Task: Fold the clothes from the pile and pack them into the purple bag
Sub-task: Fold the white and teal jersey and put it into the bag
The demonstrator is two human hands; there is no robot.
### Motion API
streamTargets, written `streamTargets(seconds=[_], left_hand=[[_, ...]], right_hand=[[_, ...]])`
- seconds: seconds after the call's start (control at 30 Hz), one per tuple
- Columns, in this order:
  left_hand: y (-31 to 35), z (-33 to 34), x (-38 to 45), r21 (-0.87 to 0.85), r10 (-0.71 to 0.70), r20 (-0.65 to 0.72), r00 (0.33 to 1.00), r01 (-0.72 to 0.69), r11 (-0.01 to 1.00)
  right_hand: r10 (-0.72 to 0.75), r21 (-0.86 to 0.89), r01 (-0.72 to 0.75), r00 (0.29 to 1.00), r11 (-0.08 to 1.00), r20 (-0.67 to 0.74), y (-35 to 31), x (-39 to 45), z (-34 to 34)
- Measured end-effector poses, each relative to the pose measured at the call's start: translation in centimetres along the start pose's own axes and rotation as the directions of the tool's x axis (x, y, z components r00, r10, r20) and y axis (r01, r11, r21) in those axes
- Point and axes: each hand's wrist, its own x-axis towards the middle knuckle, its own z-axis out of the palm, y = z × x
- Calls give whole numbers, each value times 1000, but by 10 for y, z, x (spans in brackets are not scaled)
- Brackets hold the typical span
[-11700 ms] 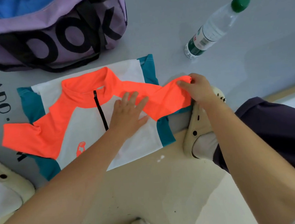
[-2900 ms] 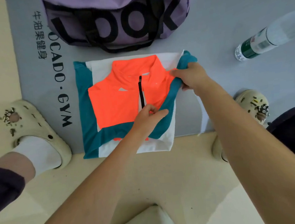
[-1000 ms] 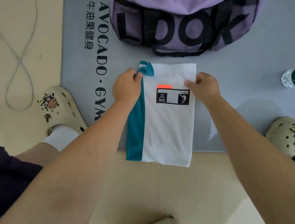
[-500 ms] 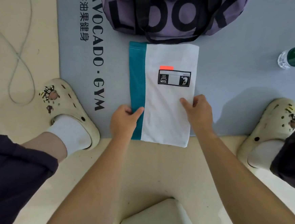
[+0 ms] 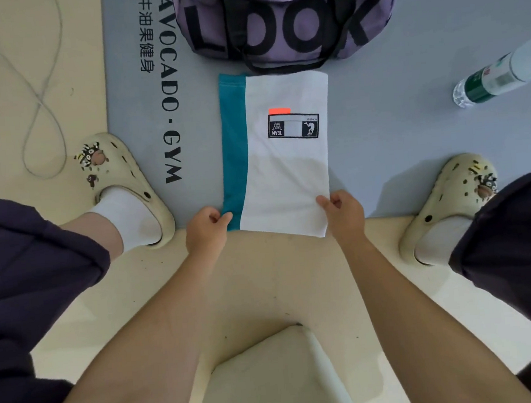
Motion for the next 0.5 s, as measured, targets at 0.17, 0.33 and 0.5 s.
streamTargets(seconds=[0.17,0.33,0.5], left_hand=[[3,11,-8,-98,-55,11,998,56,994],[1,6,-4,36,-20,-2,1000,21,999],[36,6,11,-127,-62,-137,989,44,991]], right_hand=[[113,-55,-106,982,993,153,7,-6,1],[160,-116,-132,948,984,274,20,-3,-8],[99,-232,-70,988,970,115,4,17,-17]])
